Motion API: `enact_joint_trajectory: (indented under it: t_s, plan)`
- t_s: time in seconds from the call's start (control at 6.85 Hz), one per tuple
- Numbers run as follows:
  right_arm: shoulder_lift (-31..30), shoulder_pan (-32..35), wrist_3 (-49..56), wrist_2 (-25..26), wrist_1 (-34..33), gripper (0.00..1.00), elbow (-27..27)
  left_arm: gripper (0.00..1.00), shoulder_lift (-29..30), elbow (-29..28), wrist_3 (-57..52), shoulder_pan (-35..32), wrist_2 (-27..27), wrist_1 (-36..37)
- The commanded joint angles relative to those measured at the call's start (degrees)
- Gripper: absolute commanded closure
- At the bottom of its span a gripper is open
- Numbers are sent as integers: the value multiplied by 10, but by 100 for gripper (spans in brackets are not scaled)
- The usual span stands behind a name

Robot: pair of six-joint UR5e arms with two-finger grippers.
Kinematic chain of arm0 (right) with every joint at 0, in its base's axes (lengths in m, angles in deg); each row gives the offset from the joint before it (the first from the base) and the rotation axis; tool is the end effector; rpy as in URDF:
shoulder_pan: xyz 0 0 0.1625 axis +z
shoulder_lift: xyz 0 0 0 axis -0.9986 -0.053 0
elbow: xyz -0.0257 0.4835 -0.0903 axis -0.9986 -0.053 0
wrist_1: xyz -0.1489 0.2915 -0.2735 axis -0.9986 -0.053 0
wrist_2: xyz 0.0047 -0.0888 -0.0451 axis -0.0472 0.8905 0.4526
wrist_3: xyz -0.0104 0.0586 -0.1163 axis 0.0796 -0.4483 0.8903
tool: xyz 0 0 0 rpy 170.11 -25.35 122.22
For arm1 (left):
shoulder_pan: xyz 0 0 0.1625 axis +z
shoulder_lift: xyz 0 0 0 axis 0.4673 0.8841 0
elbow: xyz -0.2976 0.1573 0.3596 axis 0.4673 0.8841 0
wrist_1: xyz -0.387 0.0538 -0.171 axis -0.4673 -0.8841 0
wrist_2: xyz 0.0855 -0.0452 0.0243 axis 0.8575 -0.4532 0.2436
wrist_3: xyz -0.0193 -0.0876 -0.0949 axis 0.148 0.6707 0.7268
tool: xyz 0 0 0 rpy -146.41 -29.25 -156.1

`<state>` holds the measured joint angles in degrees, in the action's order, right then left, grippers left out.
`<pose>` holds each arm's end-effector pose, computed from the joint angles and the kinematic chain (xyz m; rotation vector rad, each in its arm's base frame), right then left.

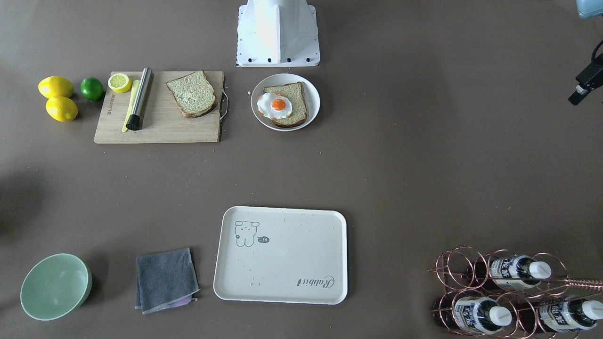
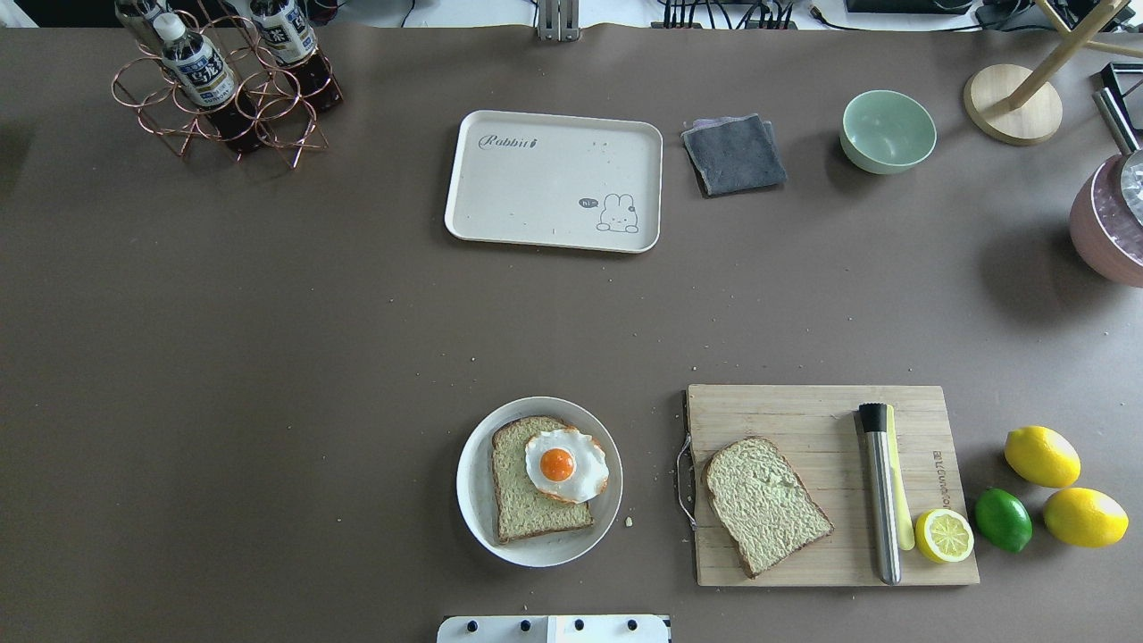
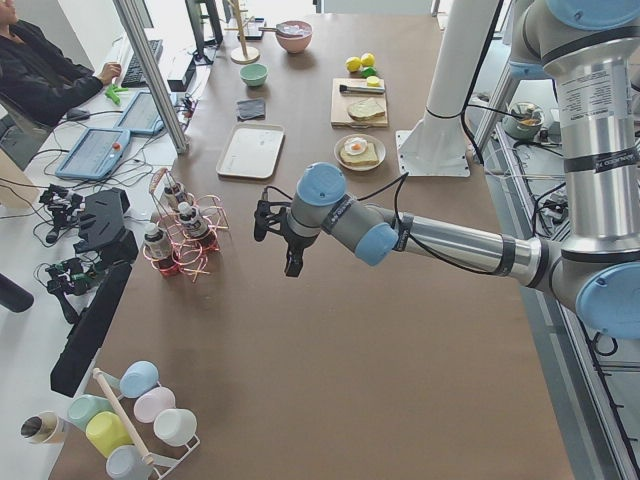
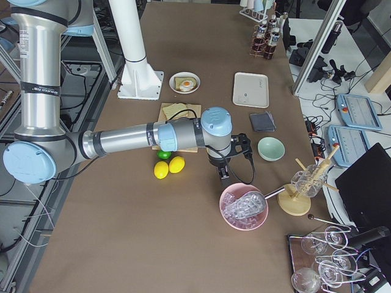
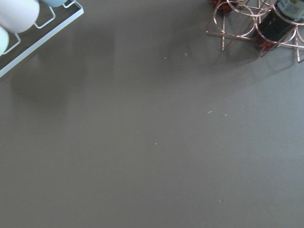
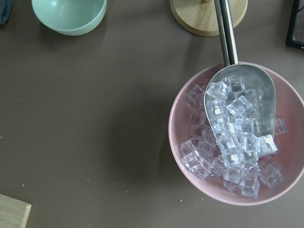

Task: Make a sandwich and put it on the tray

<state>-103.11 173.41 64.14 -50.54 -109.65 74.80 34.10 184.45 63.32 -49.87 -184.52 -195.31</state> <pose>0.0068 -0.4917 0.6150 0.2258 -0.8287 -0.1726 0.0575 -0.4495 0.5598 0.2539 0.9759 -0.1551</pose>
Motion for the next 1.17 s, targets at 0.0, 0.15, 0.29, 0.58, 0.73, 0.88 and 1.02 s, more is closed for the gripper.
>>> enact_joint_trajectory:
  t_s: [0.0,0.15,0.29,0.58,0.73,0.88,1.02]
  plan:
    - [39,-66,-138,-7,43,0,8,2,58,23,163,82,32,0]
    - [47,-105,-218,-5,97,0,8,2,79,29,215,125,71,2]
    - [54,-145,-281,4,124,0,18,2,101,29,248,143,76,4]
    - [52,-223,-405,45,126,0,75,2,123,30,310,214,138,4]
    - [54,-255,-442,52,126,0,88,2,136,30,333,241,160,5]
    - [55,-307,-512,104,127,0,115,2,138,34,345,251,165,5]
    - [63,-358,-552,137,127,0,122,2,138,37,348,252,168,11]
